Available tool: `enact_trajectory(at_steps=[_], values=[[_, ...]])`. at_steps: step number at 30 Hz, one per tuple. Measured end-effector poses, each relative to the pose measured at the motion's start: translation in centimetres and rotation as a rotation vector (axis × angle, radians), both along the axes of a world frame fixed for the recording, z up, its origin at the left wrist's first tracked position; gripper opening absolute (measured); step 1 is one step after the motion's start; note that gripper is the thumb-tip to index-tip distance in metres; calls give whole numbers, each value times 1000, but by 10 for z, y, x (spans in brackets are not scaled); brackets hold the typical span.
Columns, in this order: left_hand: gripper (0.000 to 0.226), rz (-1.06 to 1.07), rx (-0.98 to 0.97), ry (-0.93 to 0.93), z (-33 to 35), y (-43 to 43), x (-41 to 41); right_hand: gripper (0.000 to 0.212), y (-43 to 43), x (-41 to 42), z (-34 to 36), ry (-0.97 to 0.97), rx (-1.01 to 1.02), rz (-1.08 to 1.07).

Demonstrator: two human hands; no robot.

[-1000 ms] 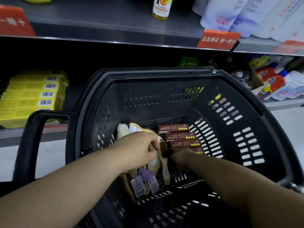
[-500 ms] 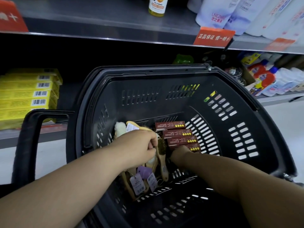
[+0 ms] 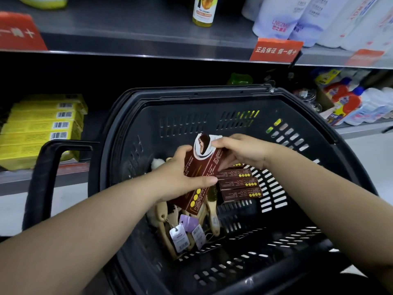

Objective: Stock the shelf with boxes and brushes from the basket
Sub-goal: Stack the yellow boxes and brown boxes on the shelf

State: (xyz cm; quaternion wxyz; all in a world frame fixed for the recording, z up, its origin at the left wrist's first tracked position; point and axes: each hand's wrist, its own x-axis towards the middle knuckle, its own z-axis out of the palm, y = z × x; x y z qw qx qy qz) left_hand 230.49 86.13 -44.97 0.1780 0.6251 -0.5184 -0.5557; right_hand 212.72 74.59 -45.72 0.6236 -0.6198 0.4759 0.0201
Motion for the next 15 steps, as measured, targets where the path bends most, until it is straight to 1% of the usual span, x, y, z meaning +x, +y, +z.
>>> enact_trajectory(at_steps=[2, 4, 6, 8, 11, 13, 15], values=[[85, 14, 20, 12, 0, 1, 1, 55, 4, 5, 2, -24, -31, -69], [74, 87, 68, 43, 1, 0, 0, 52, 8, 10, 0, -37, -84, -115], [60, 231, 159, 175, 2, -2, -1, 46, 9, 13, -4, -86, -76, -140], [44, 348, 262, 364, 7, -5, 0, 42, 8, 14, -6, -154, 17, -159], [27, 374, 351, 550, 14, -8, 6, 34, 11, 18, -6, -193, 49, -116], [27, 385, 379, 604, 16, -8, 9, 23, 12, 21, -8, -242, 27, -103], [39, 426, 387, 578, 17, -7, 10, 18, 9, 24, -5, -274, 29, -87]])
